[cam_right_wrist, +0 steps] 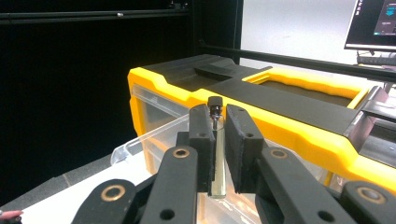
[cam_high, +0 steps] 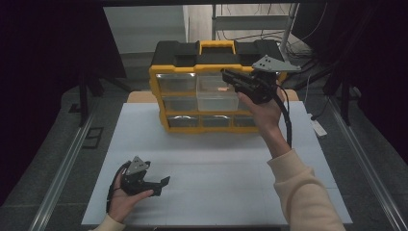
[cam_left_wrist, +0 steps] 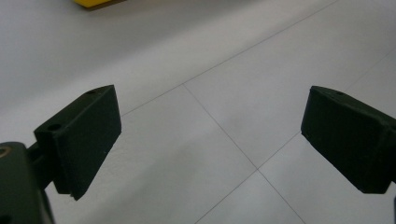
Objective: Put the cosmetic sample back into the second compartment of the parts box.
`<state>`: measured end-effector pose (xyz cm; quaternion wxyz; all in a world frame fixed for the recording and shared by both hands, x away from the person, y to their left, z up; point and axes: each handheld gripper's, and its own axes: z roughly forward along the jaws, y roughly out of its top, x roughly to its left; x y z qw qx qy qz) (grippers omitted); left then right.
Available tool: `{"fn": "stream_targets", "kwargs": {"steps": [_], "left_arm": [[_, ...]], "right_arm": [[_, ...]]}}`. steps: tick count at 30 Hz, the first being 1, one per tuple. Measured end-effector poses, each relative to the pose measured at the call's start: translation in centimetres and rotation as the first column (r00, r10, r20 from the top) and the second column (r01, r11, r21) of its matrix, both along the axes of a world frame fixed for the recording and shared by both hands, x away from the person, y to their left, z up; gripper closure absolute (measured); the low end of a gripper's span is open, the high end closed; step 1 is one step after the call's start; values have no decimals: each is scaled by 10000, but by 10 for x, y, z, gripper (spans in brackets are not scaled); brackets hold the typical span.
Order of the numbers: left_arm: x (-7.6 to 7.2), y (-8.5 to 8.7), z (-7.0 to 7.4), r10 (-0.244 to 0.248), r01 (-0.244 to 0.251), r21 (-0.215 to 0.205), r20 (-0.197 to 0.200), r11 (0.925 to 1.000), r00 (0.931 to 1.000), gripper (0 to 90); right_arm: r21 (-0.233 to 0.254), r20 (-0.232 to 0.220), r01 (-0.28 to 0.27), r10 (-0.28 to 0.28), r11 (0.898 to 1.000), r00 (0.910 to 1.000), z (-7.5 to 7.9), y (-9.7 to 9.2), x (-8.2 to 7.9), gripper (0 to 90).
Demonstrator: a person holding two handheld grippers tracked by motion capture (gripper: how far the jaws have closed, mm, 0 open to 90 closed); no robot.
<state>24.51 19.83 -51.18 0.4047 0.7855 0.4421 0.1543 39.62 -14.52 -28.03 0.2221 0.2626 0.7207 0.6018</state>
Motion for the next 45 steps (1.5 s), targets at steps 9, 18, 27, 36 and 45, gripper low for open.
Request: {"fn": "stream_targets", "kwargs": {"steps": [9, 18, 27, 36, 45], "left_arm": [[0, 0, 0, -11, 11, 6, 1, 10000, 10000, 55], [0, 1, 0, -9, 9, 14, 0, 10000, 10000, 56], [0, 1, 0, -14, 14, 11, 0, 10000, 10000, 56], [0, 1, 1, -13, 14, -59, 27, 10000, 10000, 55], [-2, 1, 2, -25, 26, -44, 83, 10000, 10000, 53]], "right_arm": [[-155, -134, 91, -93, 9998, 9999, -1, 7, 11, 813], [-198, -231, 180, -185, 9996, 9996, -2, 9, 16, 810], [-316, -147, 486, -491, 9983, 9987, -3, 9, 15, 436], [-309, -247, 200, -208, 9993, 9995, 0, 0, 5, 311], [-229, -248, -17, 11, 9997, 9997, -1, -19, -9, 271]]}}
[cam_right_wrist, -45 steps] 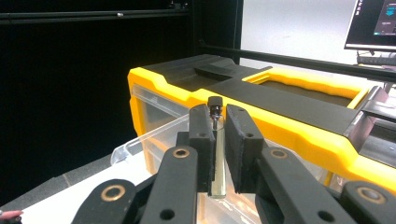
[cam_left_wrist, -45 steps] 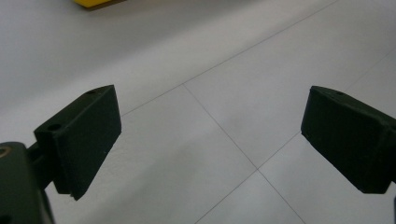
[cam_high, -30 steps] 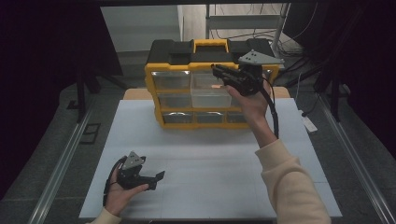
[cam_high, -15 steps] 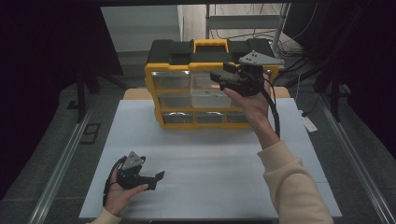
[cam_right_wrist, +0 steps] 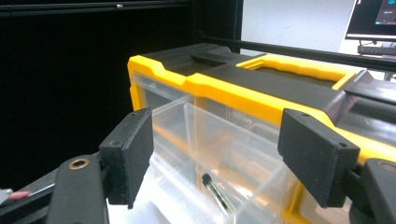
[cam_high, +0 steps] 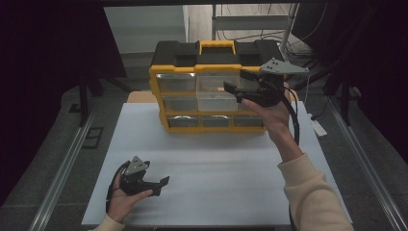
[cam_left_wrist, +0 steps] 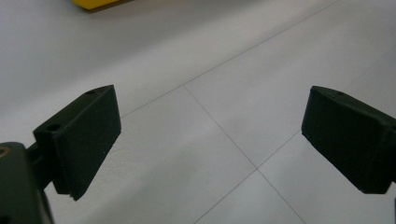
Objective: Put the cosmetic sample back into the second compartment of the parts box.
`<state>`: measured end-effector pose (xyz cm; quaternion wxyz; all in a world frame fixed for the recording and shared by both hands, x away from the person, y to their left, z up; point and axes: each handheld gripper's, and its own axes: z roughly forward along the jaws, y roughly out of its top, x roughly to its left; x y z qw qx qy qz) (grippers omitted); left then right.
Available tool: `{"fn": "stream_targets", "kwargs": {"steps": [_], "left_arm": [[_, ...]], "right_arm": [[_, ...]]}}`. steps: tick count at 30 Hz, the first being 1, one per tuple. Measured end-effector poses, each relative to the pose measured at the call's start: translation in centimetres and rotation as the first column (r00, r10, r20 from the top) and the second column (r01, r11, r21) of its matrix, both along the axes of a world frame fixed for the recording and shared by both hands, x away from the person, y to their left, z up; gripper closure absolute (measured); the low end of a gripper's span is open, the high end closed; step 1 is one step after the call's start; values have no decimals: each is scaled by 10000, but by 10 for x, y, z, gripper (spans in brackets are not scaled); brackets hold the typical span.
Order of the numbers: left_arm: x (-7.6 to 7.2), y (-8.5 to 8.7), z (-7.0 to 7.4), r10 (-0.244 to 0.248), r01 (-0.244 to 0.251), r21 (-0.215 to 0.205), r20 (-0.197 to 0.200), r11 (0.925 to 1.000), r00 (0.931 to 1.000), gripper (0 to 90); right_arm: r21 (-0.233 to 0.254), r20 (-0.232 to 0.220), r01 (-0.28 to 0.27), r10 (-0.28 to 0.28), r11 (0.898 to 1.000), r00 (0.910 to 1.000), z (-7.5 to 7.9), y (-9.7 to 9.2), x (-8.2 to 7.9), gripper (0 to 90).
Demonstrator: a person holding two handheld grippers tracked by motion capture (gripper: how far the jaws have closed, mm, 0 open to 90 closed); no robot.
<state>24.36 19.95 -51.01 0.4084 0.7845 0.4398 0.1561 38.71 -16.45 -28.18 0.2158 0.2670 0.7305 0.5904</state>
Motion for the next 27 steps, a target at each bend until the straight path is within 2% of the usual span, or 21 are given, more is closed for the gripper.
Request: {"fn": "stream_targets", "kwargs": {"steps": [10, 11, 16, 20, 27], "left_arm": [[-1, 0, 0, 18, -18, 38, 31, 10000, 10000, 53], [-1, 0, 0, 17, -17, 39, 19, 10000, 10000, 53], [-1, -1, 0, -23, 23, 60, 46, 10000, 10000, 53], [-1, -1, 0, -17, 17, 38, 43, 10000, 10000, 53], [0, -2, -1, 0, 0, 74, 15, 10000, 10000, 53]], "right_arm": [[189, 0, 34, -34, 9998, 10000, -14, -31, -22, 253], [332, 50, 36, -38, 9994, 10000, -17, -33, -24, 253], [210, -113, 118, -116, 9997, 9999, -27, -47, -35, 251], [194, -230, 211, -206, 9996, 9995, -42, -63, -49, 249], [25, -498, 208, -207, 9998, 9985, -70, -79, -62, 247]]}}
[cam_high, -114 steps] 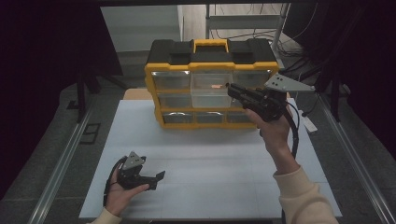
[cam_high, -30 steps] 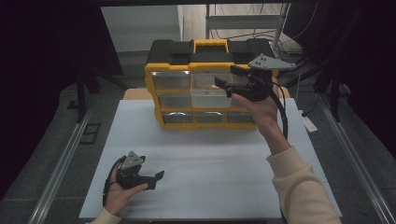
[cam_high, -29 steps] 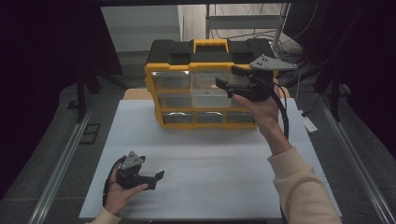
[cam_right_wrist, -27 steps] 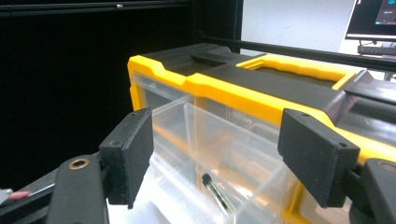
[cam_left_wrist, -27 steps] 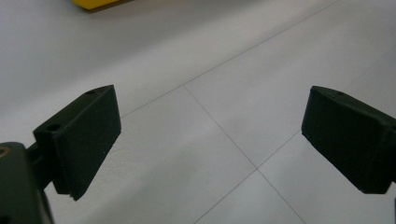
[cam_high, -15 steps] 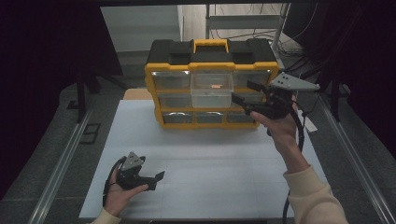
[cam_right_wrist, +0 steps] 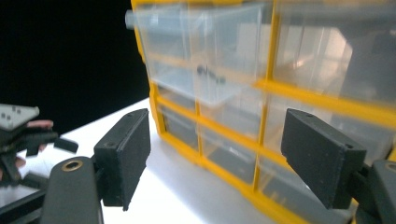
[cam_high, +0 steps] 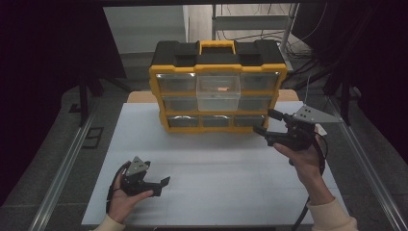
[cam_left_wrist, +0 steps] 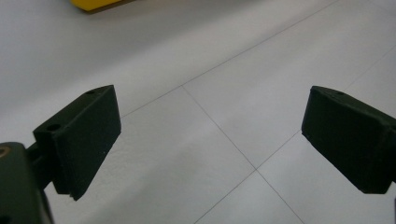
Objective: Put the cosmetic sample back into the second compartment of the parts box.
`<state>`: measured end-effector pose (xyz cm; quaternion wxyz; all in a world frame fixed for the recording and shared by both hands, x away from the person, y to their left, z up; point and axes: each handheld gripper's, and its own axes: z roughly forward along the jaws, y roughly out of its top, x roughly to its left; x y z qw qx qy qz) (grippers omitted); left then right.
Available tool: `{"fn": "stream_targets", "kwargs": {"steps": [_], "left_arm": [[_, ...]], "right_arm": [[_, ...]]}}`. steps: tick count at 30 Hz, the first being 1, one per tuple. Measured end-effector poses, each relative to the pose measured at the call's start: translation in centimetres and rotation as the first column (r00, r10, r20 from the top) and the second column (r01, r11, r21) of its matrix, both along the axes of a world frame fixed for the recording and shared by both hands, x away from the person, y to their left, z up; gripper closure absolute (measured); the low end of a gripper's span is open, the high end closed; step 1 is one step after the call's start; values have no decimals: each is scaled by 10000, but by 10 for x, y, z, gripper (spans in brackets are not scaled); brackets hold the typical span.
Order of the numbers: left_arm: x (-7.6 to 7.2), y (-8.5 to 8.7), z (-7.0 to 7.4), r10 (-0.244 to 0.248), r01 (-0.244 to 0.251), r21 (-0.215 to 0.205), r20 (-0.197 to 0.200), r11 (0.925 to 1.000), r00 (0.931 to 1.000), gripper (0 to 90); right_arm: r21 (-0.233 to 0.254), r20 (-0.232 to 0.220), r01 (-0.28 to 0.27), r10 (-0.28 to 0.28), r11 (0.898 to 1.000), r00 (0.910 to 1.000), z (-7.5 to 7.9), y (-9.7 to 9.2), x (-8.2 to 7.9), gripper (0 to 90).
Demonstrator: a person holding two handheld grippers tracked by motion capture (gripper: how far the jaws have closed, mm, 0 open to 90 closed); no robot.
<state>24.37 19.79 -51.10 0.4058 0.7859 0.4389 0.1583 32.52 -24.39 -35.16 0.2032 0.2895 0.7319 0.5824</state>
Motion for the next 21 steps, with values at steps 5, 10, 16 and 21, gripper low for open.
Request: {"fn": "stream_targets", "kwargs": {"steps": [5, 10, 16, 21], "left_arm": [[0, 0, 0, 22, -22, -14, 34, 10000, 10000, 53], [0, 0, 0, -6, 5, 32, 46, 10000, 10000, 53], [0, -1, -1, -15, 14, 36, 48, 10000, 10000, 53], [0, -1, -2, 1, -1, 57, 45, 10000, 10000, 53]], "right_arm": [[-166, -286, 9, -14, 9999, 9996, -22, -10, -7, 248], [-290, -502, 101, -116, 9995, 9987, -38, -19, -11, 247], [-675, -882, 159, -218, 9976, 9959, -67, -32, -16, 245], [-942, -1310, 346, -468, 9949, 9903, -91, -47, -20, 246]]}}
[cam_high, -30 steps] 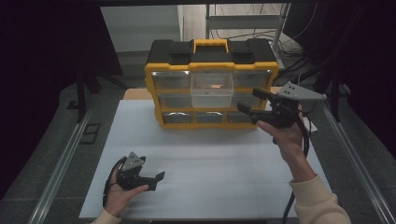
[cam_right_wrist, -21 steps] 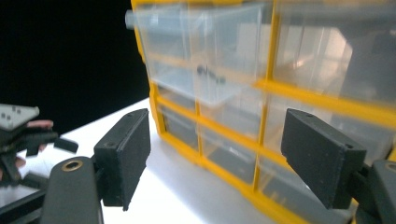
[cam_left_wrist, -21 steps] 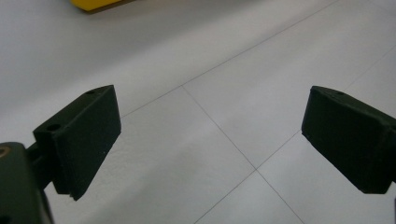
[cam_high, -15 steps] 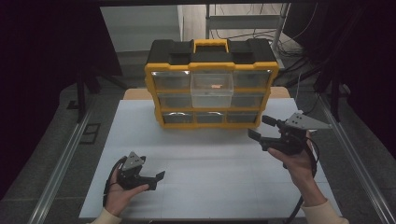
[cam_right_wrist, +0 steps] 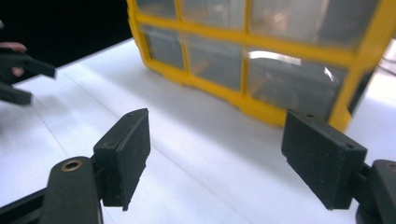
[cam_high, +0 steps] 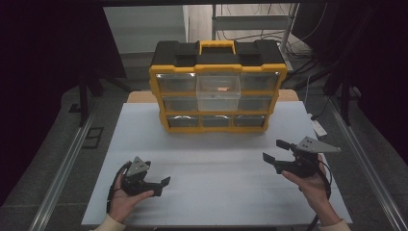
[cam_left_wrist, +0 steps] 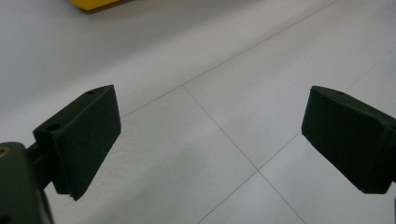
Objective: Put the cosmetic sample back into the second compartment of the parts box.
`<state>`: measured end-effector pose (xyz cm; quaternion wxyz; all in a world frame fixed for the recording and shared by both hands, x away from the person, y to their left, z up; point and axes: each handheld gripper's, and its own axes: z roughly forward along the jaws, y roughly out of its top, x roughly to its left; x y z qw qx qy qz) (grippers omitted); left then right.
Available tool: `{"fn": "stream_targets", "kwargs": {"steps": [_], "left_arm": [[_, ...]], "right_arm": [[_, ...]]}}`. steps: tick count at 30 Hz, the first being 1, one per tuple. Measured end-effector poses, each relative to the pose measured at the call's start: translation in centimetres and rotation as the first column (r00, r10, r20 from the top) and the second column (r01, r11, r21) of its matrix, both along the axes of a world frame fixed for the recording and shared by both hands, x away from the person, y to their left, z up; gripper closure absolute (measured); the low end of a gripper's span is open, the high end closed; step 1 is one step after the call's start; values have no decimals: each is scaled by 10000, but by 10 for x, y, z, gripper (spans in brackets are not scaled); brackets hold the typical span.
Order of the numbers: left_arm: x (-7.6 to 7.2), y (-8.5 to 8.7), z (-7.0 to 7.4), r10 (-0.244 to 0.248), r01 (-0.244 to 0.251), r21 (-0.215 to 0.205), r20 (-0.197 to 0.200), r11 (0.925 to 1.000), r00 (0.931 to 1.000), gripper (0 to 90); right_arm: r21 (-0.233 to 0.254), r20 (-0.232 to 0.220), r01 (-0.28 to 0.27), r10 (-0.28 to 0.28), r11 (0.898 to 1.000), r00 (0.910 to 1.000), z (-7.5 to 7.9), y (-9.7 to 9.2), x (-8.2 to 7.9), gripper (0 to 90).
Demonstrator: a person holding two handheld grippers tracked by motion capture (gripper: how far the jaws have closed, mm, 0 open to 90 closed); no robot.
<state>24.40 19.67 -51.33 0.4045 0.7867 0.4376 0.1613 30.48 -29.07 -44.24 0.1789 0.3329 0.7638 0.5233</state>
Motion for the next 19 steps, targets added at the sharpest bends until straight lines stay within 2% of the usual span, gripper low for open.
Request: {"fn": "stream_targets", "kwargs": {"steps": [3, 8, 12, 19], "left_arm": [[0, 0, -1, 10, -10, 22, -6, 10000, 10000, 53], [0, 0, -2, 47, -46, 38, -11, 10000, 10000, 53], [0, 0, -2, 65, -65, 39, -5, 10000, 10000, 53], [0, 2, -1, 98, -98, 38, 65, 9999, 9999, 52]], "right_arm": [[-129, -339, 177, -181, 9998, 9993, -15, -10, -1, 245], [-289, -667, 349, -368, 9990, 9971, -30, -19, -1, 244], [-313, -752, 381, -404, 9988, 9964, -35, -21, 1, 243], [-285, -717, 381, -401, 9989, 9966, -35, -21, 1, 240]]}}
